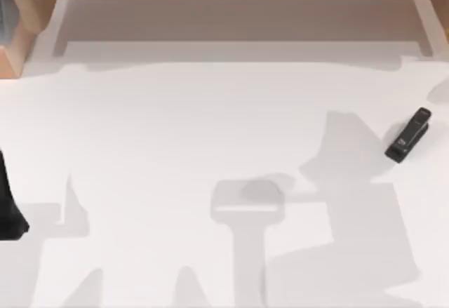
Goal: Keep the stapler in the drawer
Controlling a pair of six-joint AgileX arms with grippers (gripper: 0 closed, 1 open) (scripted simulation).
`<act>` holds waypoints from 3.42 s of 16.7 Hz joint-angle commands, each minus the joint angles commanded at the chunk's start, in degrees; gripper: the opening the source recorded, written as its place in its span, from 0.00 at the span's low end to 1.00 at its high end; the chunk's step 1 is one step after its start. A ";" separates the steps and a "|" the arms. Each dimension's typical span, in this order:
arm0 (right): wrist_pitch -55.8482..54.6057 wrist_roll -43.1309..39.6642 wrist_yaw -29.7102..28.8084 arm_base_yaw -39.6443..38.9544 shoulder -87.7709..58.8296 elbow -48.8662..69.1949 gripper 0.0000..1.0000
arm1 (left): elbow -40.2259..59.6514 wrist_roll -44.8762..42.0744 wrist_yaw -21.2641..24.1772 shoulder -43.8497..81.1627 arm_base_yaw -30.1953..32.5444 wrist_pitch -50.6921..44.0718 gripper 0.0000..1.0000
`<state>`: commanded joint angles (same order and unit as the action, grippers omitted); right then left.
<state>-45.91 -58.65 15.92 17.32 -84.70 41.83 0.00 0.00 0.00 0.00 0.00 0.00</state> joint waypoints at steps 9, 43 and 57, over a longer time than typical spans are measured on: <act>-21.09 -27.61 7.44 8.18 -42.99 19.17 1.00 | 0.00 0.00 0.00 0.00 0.00 0.00 1.00; -19.66 -30.64 6.91 7.64 -50.14 27.74 0.00 | 0.00 0.00 0.00 0.00 0.00 0.00 1.00; -24.05 -30.41 8.81 9.81 -46.46 19.06 0.00 | 0.00 0.00 0.00 0.00 0.00 0.00 1.00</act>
<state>-69.96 -89.06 24.73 27.12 -131.15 60.88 0.00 0.00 0.00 0.00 0.00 0.00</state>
